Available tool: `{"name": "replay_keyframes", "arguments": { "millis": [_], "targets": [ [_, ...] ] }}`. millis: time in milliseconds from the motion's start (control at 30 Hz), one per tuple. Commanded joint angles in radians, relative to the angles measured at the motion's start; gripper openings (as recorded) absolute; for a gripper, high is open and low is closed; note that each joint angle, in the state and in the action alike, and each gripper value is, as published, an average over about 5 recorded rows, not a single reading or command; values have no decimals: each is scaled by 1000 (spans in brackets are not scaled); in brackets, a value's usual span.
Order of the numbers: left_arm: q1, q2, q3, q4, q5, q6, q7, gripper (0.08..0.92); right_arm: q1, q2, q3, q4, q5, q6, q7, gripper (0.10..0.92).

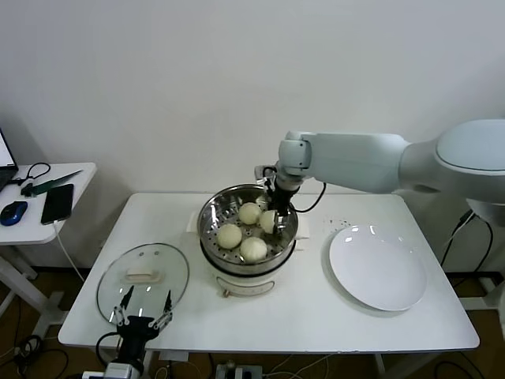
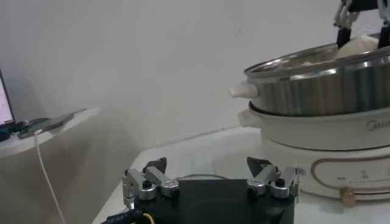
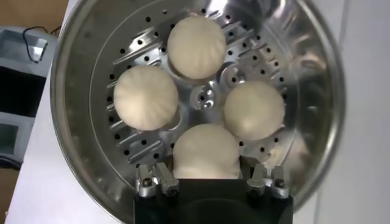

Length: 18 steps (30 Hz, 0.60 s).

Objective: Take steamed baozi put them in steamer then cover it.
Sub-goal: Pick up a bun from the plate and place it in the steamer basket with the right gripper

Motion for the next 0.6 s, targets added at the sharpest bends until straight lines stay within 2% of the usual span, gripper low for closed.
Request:
{"name": "replay_keyframes", "arguments": {
  "millis": [33,233,467,600],
  "targets": [
    [-1,-3,1,3,-2,2,-2,823,-36,19,-17,-8,-24,-6,7,703],
    [-3,-6,2,3,0,2,-3,823,-36,10,-1,-6,-45,-11,9,713],
    [-5,-10,4,-1,5,4,-3,823,-15,-11,33,12,-50,-16,-14,814],
    [-6,-9,3,-2,7,5,-3,823,3,-36,66,14,-52,-9,-59,822]
  ]
}}
